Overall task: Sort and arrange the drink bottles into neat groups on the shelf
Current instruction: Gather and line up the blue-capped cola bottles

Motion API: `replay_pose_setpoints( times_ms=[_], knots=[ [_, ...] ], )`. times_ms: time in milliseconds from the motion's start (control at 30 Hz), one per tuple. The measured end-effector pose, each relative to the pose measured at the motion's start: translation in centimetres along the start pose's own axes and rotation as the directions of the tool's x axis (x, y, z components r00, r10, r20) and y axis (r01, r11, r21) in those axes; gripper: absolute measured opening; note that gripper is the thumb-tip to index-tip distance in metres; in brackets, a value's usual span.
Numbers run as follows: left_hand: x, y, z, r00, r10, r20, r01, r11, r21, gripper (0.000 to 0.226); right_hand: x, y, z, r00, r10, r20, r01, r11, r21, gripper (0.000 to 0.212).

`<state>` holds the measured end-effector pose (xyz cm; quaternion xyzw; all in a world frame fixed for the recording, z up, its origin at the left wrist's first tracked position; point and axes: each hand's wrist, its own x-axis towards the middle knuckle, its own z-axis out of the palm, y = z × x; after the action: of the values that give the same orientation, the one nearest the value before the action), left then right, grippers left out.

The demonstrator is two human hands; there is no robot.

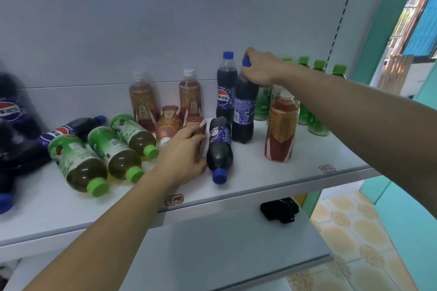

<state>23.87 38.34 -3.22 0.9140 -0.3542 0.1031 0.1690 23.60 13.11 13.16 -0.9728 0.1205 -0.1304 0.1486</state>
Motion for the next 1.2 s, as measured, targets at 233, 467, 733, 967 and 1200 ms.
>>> replay_pose_setpoints(
  times_ms=[233, 467, 733, 967, 1200],
  knots=[
    [0.5, -0.9, -0.6, 1.0, 0.001, -0.001, -0.001, 0.996, -0.093, 0.051, -4.4, 0.6, 1.1, 0.876, -0.408, -0.256, 0.315, 0.888, -0.336, 0.048],
    [0.1, -0.9, 0.4, 0.994, -0.029, -0.103, 0.013, 0.988, -0.152, 0.046, -11.7, 0.3, 7.5, 0.752, -0.656, 0.068, 0.641, 0.702, -0.309, 0.057],
    [-0.5, -0.6, 0.5, 0.987, -0.077, -0.144, 0.042, 0.972, -0.23, 0.063, -12.7, 0.4, 12.7, 0.625, -0.762, 0.171, 0.781, 0.615, -0.11, 0.049],
    [-0.8, -1.1, 0.5, 0.978, 0.002, -0.21, -0.072, 0.942, -0.329, 0.056, -11.0, -0.5, 9.7, 0.607, -0.795, 0.015, 0.79, 0.605, 0.104, 0.038],
    [-1.0, -0.9, 0.7, 0.978, -0.086, -0.191, 0.024, 0.952, -0.305, 0.06, -5.7, -2.6, 6.3, 0.786, -0.567, -0.246, 0.614, 0.763, 0.202, 0.033]
  ],
)
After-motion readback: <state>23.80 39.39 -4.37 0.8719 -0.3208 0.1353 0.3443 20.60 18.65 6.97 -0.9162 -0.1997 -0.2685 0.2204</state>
